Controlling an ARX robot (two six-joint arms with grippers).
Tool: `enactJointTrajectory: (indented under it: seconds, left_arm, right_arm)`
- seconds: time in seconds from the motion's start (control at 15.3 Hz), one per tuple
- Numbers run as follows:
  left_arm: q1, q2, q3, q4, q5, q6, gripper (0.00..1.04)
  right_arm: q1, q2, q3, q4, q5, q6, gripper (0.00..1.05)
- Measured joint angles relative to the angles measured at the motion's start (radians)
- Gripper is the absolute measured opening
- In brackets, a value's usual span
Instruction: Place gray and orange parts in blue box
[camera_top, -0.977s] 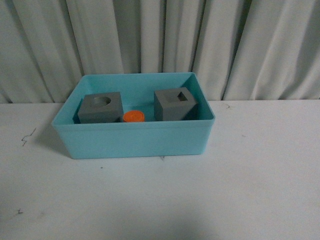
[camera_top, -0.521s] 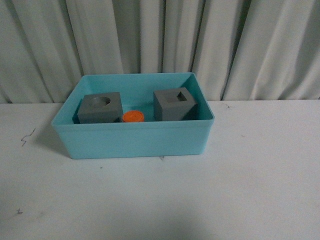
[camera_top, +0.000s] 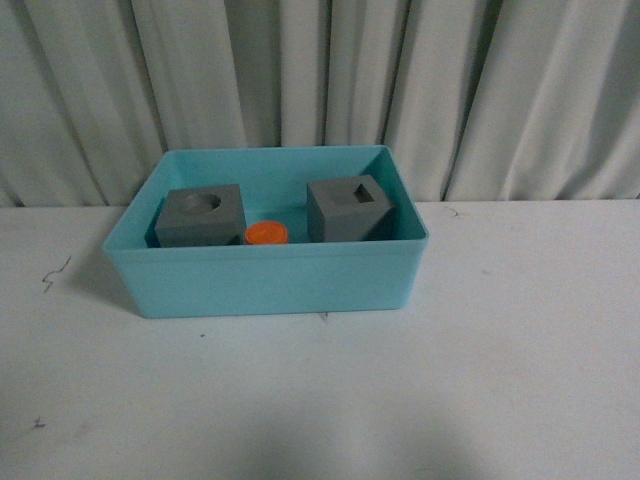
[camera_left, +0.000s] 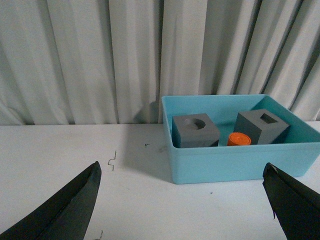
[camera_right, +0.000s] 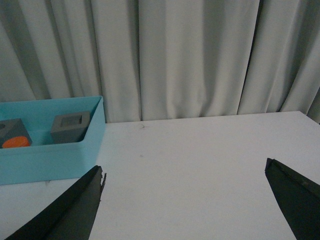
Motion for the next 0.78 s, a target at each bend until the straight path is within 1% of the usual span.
enactJointTrajectory:
  seconds: [0.13,0.78]
  left_arm:
    - [0.0,0.0,0.0,0.0,0.0,0.0,0.98]
    - [0.0,0.0,0.0,0.0,0.0,0.0,0.98]
  right_arm:
    - [0.0,0.0,0.0,0.0,0.0,0.0,0.97]
    - [0.0,0.0,0.0,0.0,0.0,0.0,0.98]
